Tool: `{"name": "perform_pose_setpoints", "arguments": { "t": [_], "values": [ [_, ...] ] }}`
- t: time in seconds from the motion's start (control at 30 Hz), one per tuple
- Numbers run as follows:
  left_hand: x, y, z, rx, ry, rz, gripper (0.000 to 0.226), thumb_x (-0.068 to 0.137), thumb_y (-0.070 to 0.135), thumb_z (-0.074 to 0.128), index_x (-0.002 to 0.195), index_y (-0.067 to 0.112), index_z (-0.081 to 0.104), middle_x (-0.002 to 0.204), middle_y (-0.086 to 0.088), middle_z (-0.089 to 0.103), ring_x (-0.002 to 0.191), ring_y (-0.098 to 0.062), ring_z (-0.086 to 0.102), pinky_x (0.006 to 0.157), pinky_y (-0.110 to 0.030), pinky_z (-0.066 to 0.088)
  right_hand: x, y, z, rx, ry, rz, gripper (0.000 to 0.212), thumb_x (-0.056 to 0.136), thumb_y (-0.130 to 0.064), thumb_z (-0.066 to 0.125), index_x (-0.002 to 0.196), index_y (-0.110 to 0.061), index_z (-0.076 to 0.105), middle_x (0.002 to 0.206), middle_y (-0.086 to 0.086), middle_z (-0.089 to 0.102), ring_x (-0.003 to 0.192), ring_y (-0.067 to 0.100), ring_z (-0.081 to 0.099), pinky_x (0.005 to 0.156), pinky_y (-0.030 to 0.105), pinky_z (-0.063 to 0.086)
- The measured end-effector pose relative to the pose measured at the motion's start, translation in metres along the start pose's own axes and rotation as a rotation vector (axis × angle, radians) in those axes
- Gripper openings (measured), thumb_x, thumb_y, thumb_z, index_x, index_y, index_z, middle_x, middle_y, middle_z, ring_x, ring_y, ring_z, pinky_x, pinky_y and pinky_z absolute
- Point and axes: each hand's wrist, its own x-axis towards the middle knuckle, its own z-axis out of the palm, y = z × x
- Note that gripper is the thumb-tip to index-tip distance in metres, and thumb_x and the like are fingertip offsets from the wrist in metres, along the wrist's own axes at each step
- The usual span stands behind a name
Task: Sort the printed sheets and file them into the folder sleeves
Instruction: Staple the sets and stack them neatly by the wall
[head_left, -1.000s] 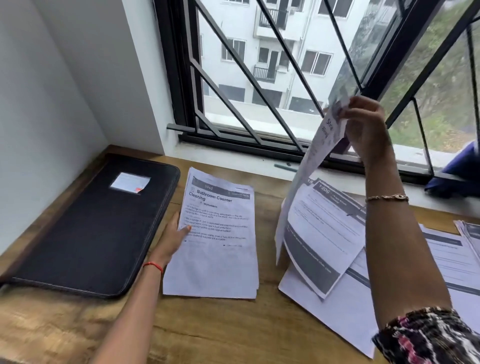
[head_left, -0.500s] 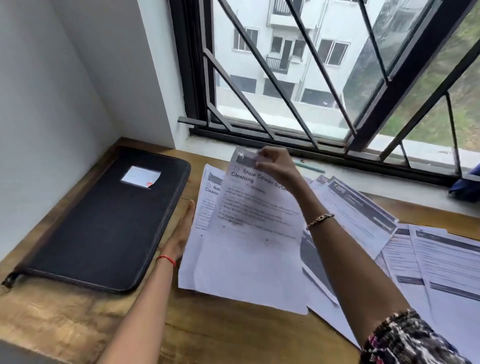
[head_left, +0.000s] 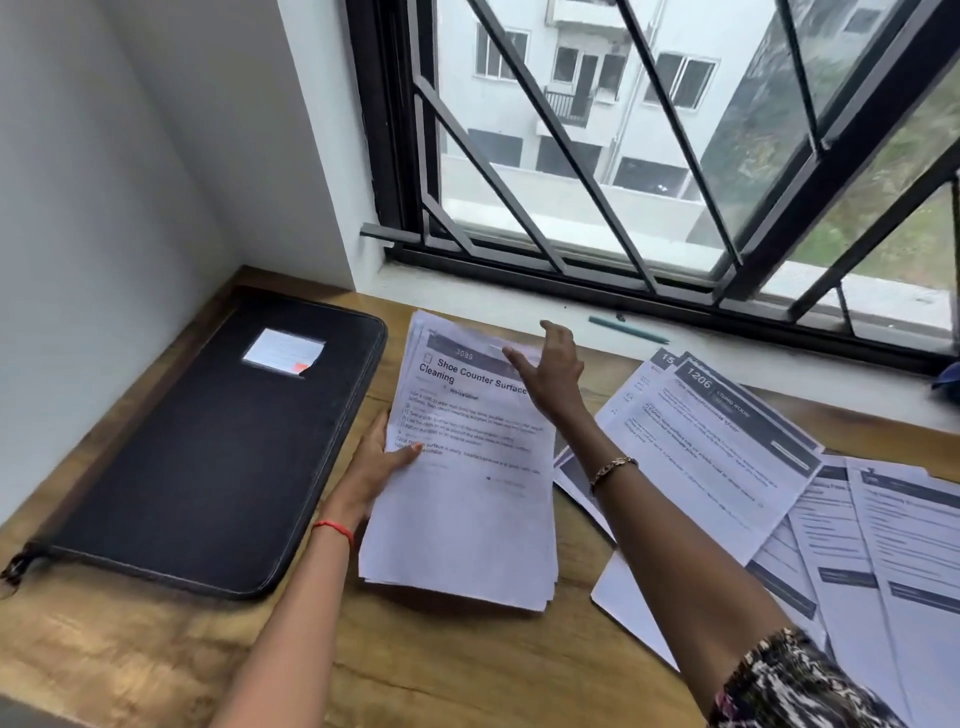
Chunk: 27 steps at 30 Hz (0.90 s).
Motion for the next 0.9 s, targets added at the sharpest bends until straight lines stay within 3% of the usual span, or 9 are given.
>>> {"name": "perform_pose_setpoints", "arguments": {
  "t": [0.07,0.17,0.3,0.4,0.5,0.63,0.7,0.8,0.9],
  "values": [
    [0.002,0.003,0.000,-0.044,0.014,0.013,0.049,0.084,-0.005,0.061,0.125,0.017,0.045,0.126,-0.021,0.056,0.105,-0.036,0.061,0.081,-0.045,0.055,-0.009,0.013,-0.005,0.054,0.022,0.107,0.083,0.083,-0.045,0.065,0.143,-0.002,0.026,0.145,0.017,0.030,0.134,0.029,0.029,0.107,0.044,0.027],
    [-0.001,0.013,0.002,-0.115,-0.012,0.078,0.079,0.066,0.017,0.082,0.134,0.019,0.042,0.123,-0.015,0.060,0.106,-0.034,0.062,0.078,-0.044,0.057,-0.026,0.024,-0.019,0.382,-0.075,0.265,0.089,0.080,-0.040,0.070,0.143,-0.004,0.019,0.139,0.017,0.038,0.124,0.028,0.043,0.098,0.036,0.041],
    [-0.003,0.031,0.012,-0.102,-0.020,0.145,0.095,0.049,0.037,0.089,0.132,0.022,0.044,0.120,-0.010,0.063,0.104,-0.029,0.064,0.079,-0.043,0.057,-0.042,0.020,-0.043,0.631,-0.364,0.179,0.049,0.077,-0.010,0.075,0.121,-0.002,0.055,0.113,0.011,0.065,0.094,0.016,0.064,0.072,0.018,0.052],
    [-0.005,0.045,0.027,-0.025,-0.022,0.230,0.072,0.073,0.026,0.078,0.134,0.019,0.041,0.123,-0.010,0.061,0.109,-0.027,0.062,0.089,-0.047,0.053,-0.049,0.005,-0.060,0.789,-0.170,0.100,0.036,0.070,0.000,0.077,0.104,-0.002,0.064,0.099,0.015,0.069,0.083,0.020,0.067,0.077,0.031,0.057],
    [-0.008,0.059,0.046,0.082,0.056,0.352,0.044,0.091,0.008,0.056,0.132,0.014,0.043,0.121,-0.003,0.062,0.107,-0.013,0.062,0.096,-0.039,0.050,-0.055,-0.013,-0.079,0.838,0.022,0.012,0.027,0.071,0.000,0.076,0.095,-0.004,0.064,0.084,0.007,0.069,0.070,0.012,0.067,0.065,0.027,0.057],
    [-0.023,0.076,0.069,0.154,0.067,0.491,0.038,0.094,0.007,0.050,0.131,0.009,0.044,0.117,0.000,0.061,0.103,-0.004,0.061,0.085,-0.020,0.050,-0.081,-0.027,-0.096,0.772,0.201,-0.179,0.031,0.075,-0.023,0.068,0.100,-0.006,0.060,0.085,0.001,0.065,0.070,0.005,0.066,0.057,0.019,0.053],
    [-0.031,0.072,0.075,0.155,0.021,0.516,0.035,0.095,0.011,0.050,0.129,0.008,0.046,0.115,-0.001,0.062,0.103,-0.004,0.061,0.084,-0.020,0.050,-0.098,-0.021,-0.093,0.730,0.251,-0.208,0.034,0.076,-0.024,0.069,0.102,-0.004,0.059,0.086,-0.001,0.063,0.072,0.003,0.065,0.057,0.018,0.053],
    [-0.042,0.059,0.078,0.144,-0.069,0.488,0.041,0.091,0.038,0.054,0.126,0.019,0.046,0.117,-0.003,0.061,0.106,-0.011,0.061,0.081,-0.024,0.053,-0.117,-0.003,-0.079,0.691,0.276,-0.097,0.025,0.078,-0.008,0.074,0.098,-0.014,0.061,0.086,0.000,0.064,0.078,0.016,0.064,0.064,0.034,0.058],
    [-0.044,0.051,0.082,0.176,-0.073,0.471,0.033,0.097,0.029,0.045,0.126,0.013,0.045,0.117,-0.006,0.060,0.108,-0.016,0.060,0.082,-0.026,0.053,-0.125,0.006,-0.073,0.645,0.296,-0.048,0.017,0.080,-0.011,0.072,0.094,-0.013,0.063,0.082,0.001,0.065,0.077,0.025,0.064,0.065,0.043,0.056]
  ]
}}
